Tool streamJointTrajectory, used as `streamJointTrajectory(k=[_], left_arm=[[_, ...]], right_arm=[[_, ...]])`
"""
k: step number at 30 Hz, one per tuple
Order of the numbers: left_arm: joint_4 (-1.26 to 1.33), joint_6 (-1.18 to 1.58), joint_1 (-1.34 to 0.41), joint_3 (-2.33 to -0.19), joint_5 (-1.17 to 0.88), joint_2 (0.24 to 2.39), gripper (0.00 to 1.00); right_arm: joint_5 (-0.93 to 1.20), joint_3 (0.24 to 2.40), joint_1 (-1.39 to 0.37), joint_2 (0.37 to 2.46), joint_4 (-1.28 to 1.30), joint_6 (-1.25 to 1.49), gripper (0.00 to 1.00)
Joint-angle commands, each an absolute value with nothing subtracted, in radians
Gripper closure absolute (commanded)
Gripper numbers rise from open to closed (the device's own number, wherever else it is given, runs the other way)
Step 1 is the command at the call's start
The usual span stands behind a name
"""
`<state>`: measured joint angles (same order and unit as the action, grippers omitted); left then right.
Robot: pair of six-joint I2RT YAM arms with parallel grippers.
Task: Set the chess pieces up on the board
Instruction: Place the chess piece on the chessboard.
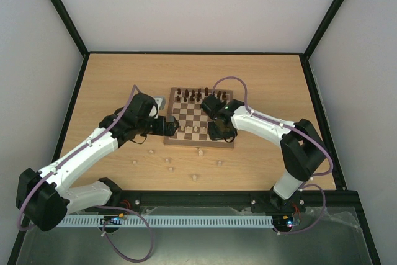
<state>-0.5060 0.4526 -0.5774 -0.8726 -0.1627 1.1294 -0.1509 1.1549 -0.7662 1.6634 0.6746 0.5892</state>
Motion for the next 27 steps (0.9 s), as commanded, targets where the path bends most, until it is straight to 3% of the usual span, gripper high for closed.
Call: streamJointTrajectory(k=[1,27], left_arm=[[-0.509,0.449,-0.57,-0.861,-0.156,1.137,0.01],[-0.514,0.449,-0.57,-0.857,-0.152,1.126,0.01]], right_arm=[[-0.137,1.183,-0.772,1.686,0.702,0.572,0.98],[-0.174,1.198,-0.766,1.723,0.698,0.558,0.94]])
